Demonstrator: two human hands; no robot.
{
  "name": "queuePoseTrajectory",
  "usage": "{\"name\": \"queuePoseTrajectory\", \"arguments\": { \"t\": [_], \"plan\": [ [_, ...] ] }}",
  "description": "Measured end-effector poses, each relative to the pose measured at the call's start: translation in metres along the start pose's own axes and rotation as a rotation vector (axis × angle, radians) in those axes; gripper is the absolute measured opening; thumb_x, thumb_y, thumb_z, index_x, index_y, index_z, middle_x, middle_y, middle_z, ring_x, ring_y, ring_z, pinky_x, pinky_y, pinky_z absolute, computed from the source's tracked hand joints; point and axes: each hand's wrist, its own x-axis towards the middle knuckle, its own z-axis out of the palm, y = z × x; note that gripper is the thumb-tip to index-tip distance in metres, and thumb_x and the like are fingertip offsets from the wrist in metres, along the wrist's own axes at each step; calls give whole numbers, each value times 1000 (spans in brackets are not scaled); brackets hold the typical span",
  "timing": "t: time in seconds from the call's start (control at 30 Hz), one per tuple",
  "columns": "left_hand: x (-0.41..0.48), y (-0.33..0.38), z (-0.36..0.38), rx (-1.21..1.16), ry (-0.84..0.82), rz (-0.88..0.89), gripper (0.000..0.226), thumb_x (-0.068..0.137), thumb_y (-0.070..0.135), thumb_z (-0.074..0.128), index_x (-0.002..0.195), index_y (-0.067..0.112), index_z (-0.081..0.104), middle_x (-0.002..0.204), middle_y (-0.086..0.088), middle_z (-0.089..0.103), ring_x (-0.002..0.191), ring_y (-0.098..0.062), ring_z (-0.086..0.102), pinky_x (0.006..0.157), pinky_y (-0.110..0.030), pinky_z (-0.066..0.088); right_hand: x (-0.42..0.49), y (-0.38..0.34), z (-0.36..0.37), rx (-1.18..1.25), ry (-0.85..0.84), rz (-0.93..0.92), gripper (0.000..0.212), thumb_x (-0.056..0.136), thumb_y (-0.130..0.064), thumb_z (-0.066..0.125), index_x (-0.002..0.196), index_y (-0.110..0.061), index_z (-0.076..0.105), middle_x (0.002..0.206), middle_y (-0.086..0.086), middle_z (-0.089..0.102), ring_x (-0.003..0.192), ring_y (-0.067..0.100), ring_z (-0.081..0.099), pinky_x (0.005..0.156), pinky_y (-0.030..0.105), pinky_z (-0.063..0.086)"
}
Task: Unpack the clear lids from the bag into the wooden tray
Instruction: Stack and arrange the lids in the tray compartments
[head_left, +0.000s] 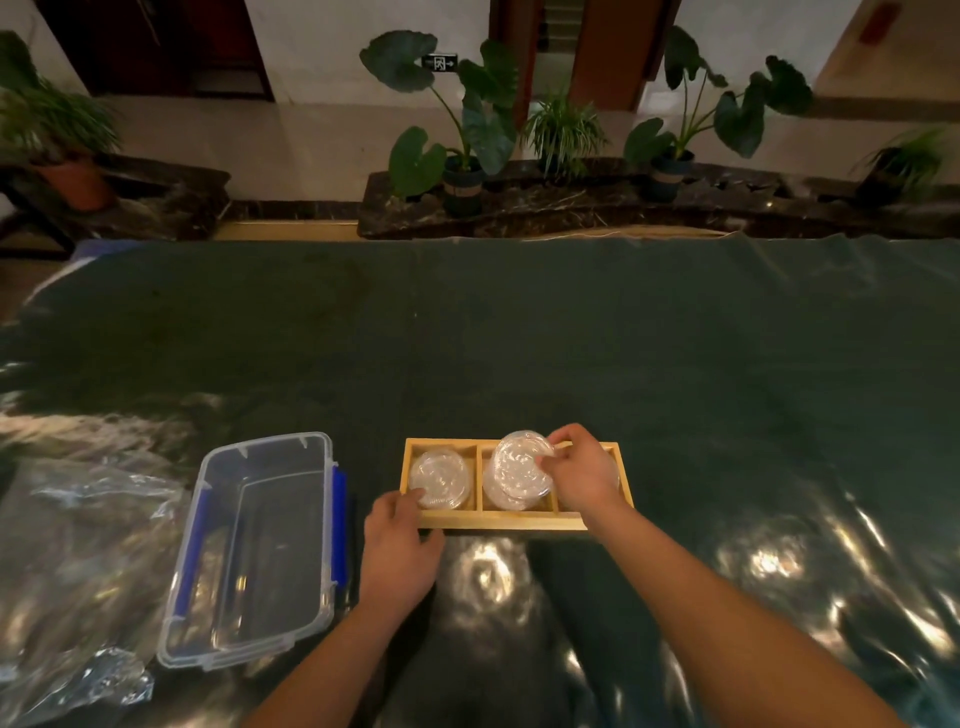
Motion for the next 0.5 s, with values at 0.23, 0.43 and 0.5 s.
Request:
{"name": "queuePoseTrajectory", "arguments": {
  "t": [0.23,0.43,0.5],
  "plan": [
    [16,-2,-2,-222,-46,-165,38,94,17,64,129,32,55,128,11,55,132,-22,53,105,-42,43,23,11,26,-338,-38,-57,26,93,-28,67,116,-25,55,95,3,71,89,24,68,77,36,57],
    [17,-1,-1,-325,-65,-166,32,95,17,61,96,48,52,103,20,59,99,-2,57,91,-33,43,23,20,37,-712,16,-259,38,95,-29,62,130,-15,57,128,8,60,107,27,65,83,35,56],
    [17,0,-2,-342,-63,-159,31,96,18,60,95,48,52,102,21,58,95,3,54,90,-32,43,23,20,39,-771,11,-259,41,95,-29,60,134,-16,55,133,8,58,113,27,62,87,36,55]
  ]
}}
